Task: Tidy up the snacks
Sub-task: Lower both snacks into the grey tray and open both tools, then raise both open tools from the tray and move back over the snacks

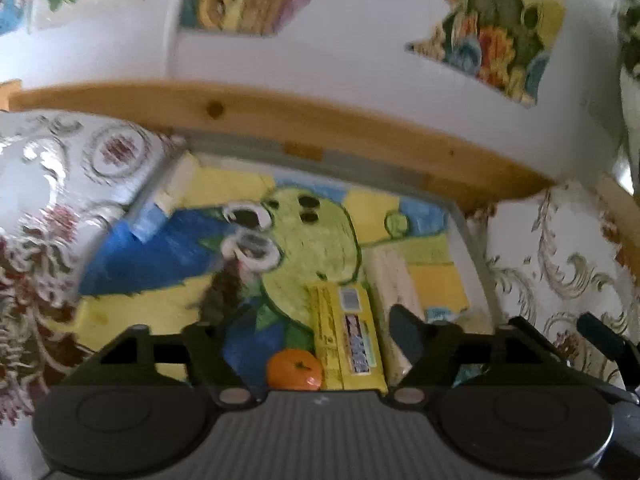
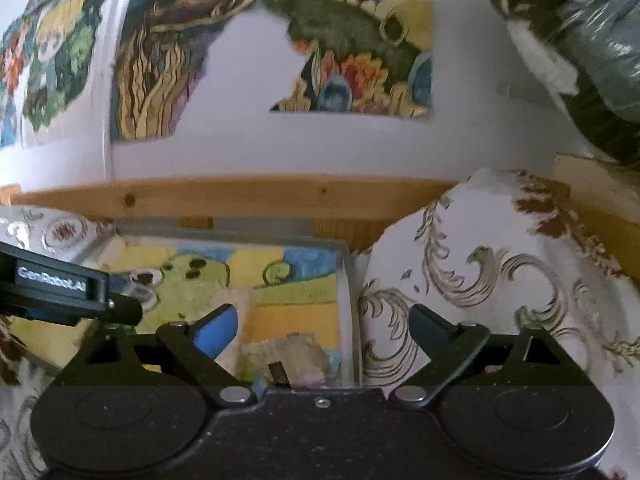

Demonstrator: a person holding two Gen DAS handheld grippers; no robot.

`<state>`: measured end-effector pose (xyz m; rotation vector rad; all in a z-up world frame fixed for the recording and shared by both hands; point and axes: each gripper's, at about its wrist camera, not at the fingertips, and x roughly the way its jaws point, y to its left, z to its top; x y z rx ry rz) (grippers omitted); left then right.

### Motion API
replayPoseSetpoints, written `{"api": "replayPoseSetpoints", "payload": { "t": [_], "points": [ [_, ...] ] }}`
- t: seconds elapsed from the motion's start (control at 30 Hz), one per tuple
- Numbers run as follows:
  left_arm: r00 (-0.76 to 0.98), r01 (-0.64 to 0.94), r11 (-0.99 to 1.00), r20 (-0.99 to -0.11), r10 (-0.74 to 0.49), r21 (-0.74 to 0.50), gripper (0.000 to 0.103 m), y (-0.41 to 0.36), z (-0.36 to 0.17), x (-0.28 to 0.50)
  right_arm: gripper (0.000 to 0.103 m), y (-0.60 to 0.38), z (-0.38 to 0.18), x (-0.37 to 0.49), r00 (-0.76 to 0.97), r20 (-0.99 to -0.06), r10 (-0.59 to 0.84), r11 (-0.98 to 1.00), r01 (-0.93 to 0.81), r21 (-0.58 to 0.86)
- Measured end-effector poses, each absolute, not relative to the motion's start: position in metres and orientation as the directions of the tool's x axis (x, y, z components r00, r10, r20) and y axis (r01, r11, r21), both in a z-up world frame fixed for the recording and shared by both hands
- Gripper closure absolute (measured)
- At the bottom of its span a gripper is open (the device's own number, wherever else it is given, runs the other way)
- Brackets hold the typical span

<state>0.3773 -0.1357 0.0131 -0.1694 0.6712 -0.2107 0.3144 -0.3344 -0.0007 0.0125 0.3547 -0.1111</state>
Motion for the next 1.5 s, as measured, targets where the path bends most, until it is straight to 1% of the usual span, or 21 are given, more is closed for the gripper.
{"api": "replayPoseSetpoints", "payload": {
  "t": [0.03, 0.13, 0.2, 0.37, 0.67, 0.87, 1.2, 1.5],
  "points": [
    [0.774, 0.140, 0.964, -0.582, -0.250, -0.227, 0.019, -0.132, 0.017, 0.373, 0.008, -0.334, 0.003, 0.309, 0.936, -0.335, -0.105, 0.994, 0.112, -0.001],
    [0.802, 0.141, 0.964, -0.546, -0.245, -0.225, 0.010, -0.125, 0.029, 0.359, 0.004, -0.331, 0.015, 0.294, 0.948, -0.299, -0.104, 0.993, 0.114, 0.016],
    [0.827, 0.137, 0.966, -0.511, -0.234, -0.221, 0.002, -0.119, 0.037, 0.346, 0.002, -0.328, 0.021, 0.283, 0.955, -0.274, -0.110, 0.992, 0.121, 0.022],
    [0.876, 0.116, 0.966, -0.434, -0.209, -0.232, 0.000, -0.101, 0.052, 0.316, 0.001, -0.316, 0.035, 0.254, 0.969, -0.221, -0.108, 0.992, 0.118, 0.033],
    [0.916, 0.080, 0.974, -0.369, -0.156, -0.213, 0.000, -0.069, 0.063, 0.255, 0.001, -0.293, 0.048, 0.193, 0.981, -0.179, -0.077, 0.996, 0.084, 0.031],
    [0.921, 0.066, 0.977, -0.364, -0.138, -0.203, 0.000, -0.051, 0.054, 0.217, 0.001, -0.285, 0.047, 0.154, 0.977, -0.200, -0.071, 0.995, 0.085, 0.059],
    [0.912, 0.045, 0.978, -0.391, -0.124, -0.204, 0.000, -0.028, 0.036, 0.164, 0.001, -0.266, 0.040, 0.103, 0.967, -0.250, -0.059, 0.993, 0.082, 0.084],
    [0.906, 0.059, 0.988, -0.408, -0.112, -0.142, 0.000, -0.015, 0.019, 0.128, 0.001, -0.251, 0.031, 0.072, 0.951, -0.306, -0.049, 0.994, 0.077, 0.080]
  ]
}}
